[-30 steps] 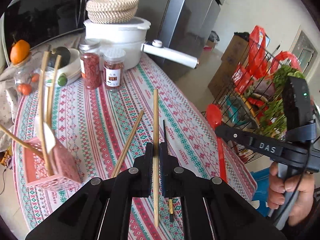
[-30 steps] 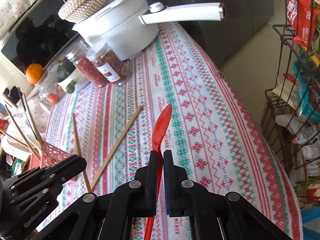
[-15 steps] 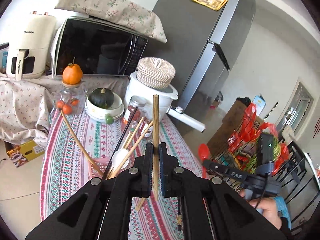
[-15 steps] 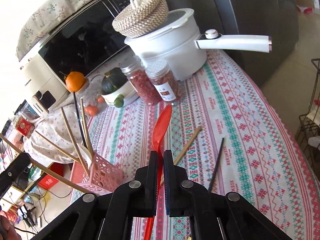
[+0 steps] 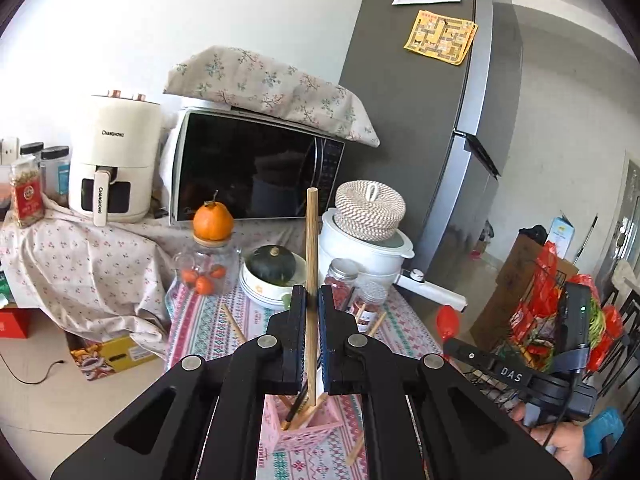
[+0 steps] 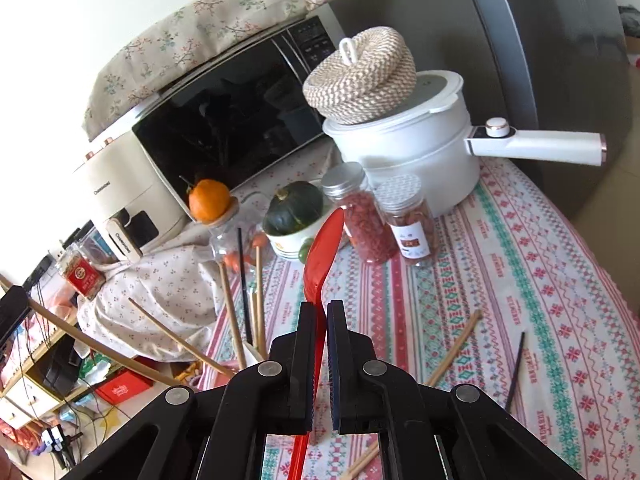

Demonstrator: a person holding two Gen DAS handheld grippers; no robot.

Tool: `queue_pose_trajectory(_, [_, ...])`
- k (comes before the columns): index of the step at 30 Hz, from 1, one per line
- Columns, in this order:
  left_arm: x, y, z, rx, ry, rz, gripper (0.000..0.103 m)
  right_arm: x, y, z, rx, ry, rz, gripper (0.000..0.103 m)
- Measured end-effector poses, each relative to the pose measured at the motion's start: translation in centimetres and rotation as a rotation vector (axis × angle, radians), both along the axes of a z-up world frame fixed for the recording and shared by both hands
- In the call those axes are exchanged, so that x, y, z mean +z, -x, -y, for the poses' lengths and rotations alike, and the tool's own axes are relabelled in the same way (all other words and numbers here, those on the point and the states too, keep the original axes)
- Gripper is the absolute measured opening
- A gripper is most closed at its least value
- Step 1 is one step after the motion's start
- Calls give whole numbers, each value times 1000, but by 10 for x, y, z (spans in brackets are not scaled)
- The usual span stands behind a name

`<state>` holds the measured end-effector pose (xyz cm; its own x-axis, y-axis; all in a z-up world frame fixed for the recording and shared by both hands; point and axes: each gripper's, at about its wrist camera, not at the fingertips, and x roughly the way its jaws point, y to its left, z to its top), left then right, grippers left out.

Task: Organize utensils
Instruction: 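Lower the wooden chopstick into the basket and open the left tool while the right tool carries the red spoon, then lower the red spoon into the pink basket and open the right tool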

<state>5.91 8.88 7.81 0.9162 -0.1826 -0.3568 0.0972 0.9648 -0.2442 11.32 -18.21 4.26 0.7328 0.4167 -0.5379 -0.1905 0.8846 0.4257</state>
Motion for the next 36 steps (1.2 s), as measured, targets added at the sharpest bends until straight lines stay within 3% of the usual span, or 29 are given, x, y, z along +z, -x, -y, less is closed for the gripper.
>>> queue_pose_trajectory(10, [-57, -49, 8, -19, -89, -184, 6, -3, -1, -30, -14, -10, 39, 4])
queue_pose_trajectory(17, [-70, -54, 10, -57, -89, -203, 7, -3, 4, -40, -4, 6, 55, 4])
queue_pose_trajectory(19, [-72, -53, 10, -67, -81, -226, 18, -2, 7, -43, -2, 23, 69, 4])
queue_pose_trajectory(21, [-73, -50, 8, -70, -69, -243, 55, 0, 10, -43, -2, 30, 85, 4])
queue_pose_trajectory(22, [-73, -47, 7, -65, -63, -241, 60, 0, 10, -42, -4, 29, 93, 4])
queue_pose_trajectory(30, [-75, -25, -9, -45, -73, -294, 73, 9, 14, -34, -40, -7, 157, 4])
queue_pose_trajectory(36, [-90, -13, -24, -30, -99, -377, 74, 14, 13, -53, -32, -16, 212, 4])
